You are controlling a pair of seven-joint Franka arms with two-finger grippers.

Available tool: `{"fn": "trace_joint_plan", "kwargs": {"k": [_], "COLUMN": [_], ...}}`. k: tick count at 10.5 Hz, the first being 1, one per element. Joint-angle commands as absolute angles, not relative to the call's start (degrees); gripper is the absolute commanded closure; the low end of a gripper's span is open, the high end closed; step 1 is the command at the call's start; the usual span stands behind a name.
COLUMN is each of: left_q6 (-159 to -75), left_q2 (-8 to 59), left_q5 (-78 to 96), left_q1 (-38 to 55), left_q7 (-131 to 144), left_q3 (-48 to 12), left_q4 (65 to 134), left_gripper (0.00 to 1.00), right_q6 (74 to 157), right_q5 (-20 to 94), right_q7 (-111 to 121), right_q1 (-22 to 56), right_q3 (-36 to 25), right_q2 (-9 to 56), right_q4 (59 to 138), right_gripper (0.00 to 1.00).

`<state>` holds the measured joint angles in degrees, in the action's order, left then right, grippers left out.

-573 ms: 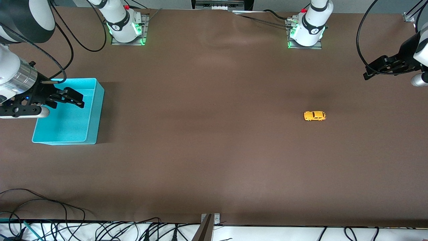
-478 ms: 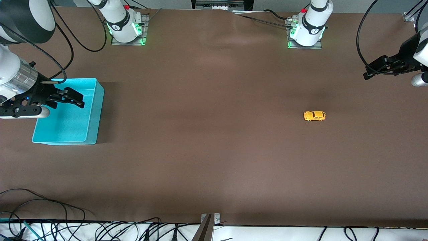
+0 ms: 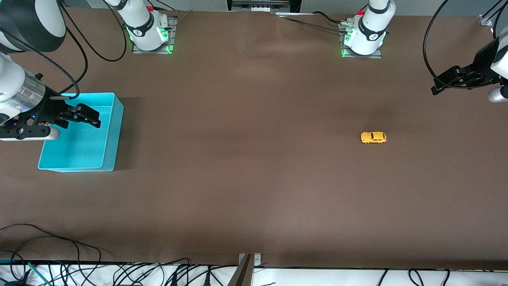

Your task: Wind up and store yellow beetle car

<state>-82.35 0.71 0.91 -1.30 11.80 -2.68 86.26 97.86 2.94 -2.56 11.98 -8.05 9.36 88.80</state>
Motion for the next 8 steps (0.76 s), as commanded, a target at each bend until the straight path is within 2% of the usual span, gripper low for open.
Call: {"fn": "trace_joint_plan", "kwargs": {"k": [1,8], "left_q6": [-81.39,-81.39], "left_q2": [1.49,1.49], "left_q5": [0.27,0.35], "left_q1": [-1.49,-1.76], "left_q7": [6.8,6.85], "left_q3": [-3.08,-3.08], "left_q4": [84.55,84.55], "left_gripper": [0.0,0.0], "right_q6": [96.86,95.98], "right_q5": [4.04,3.95], "right_q7": [-2.29,-2.81], "right_q1": [11.51,11.51], "right_q3": [-7.91,-7.91], "right_q2": [9.05,8.96], "right_q4": [88.95,88.95], "right_gripper": [0.0,0.0]}}
